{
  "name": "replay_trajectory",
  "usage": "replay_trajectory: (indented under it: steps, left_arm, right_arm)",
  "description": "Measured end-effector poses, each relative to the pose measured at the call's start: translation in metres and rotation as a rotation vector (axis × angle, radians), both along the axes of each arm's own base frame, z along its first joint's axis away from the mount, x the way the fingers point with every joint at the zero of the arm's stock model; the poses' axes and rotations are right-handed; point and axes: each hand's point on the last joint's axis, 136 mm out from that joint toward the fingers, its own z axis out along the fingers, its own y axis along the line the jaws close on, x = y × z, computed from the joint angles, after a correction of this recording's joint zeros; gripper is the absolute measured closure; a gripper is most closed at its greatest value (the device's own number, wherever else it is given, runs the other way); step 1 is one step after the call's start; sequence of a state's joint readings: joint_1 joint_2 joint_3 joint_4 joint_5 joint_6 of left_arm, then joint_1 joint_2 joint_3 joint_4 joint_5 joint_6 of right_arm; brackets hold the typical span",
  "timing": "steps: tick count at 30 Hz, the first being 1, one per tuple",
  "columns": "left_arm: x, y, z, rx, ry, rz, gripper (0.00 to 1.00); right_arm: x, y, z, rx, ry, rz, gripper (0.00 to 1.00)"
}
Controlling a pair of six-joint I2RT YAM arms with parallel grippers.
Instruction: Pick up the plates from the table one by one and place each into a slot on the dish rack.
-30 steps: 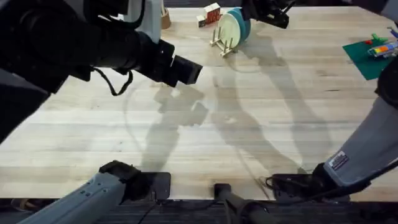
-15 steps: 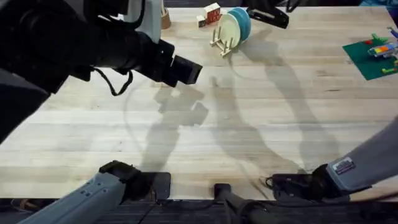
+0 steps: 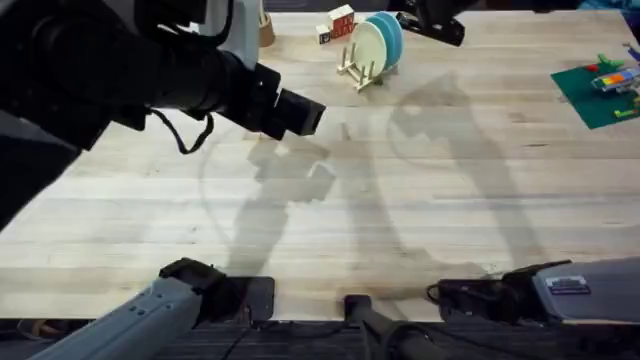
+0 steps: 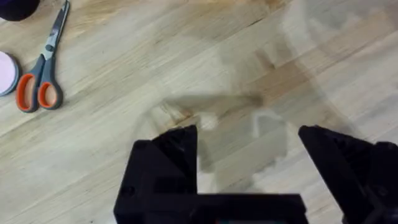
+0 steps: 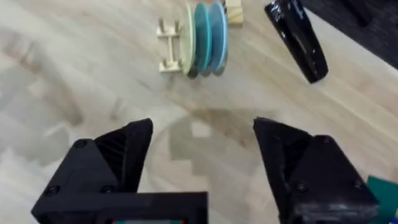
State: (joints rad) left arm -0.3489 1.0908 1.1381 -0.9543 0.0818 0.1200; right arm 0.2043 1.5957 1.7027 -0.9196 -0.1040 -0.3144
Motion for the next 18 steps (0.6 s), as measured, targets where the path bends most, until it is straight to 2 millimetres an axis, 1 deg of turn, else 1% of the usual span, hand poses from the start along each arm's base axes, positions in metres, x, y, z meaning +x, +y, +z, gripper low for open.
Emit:
replay_trajectory:
  steps: [1, 2, 7, 11, 13, 15, 18]
  left_arm:
    - [0.0, 0.0, 0.0, 0.0, 0.0, 0.0, 0.006]
    - [0.0, 0.0, 0.0, 0.0, 0.0, 0.0, 0.006]
    - [0.0, 0.0, 0.0, 0.0, 0.0, 0.0, 0.006]
    - [0.0, 0.0, 0.0, 0.0, 0.0, 0.0, 0.006]
    - [0.0, 0.0, 0.0, 0.0, 0.0, 0.0, 0.006]
    - [0.0, 0.0, 0.0, 0.0, 0.0, 0.0, 0.006]
    - [0.0, 0.0, 0.0, 0.0, 0.0, 0.0, 0.006]
  right_arm:
    - [-0.008, -0.002, 0.003, -0.003, 0.007, 0.002, 0.027]
    - [-0.013, -0.003, 0.005, -0.005, 0.013, 0.002, 0.015]
    - [-0.051, -0.011, 0.009, -0.02, 0.088, 0.002, 0.007]
    - [-0.08, -0.017, 0.0, -0.041, 0.192, 0.002, 0.006]
    - [-0.091, -0.019, -0.004, -0.05, 0.237, 0.002, 0.006]
    - [-0.097, -0.02, -0.007, -0.056, 0.265, 0.002, 0.005]
    - [-0.098, -0.02, -0.007, -0.051, 0.272, -0.008, 0.005]
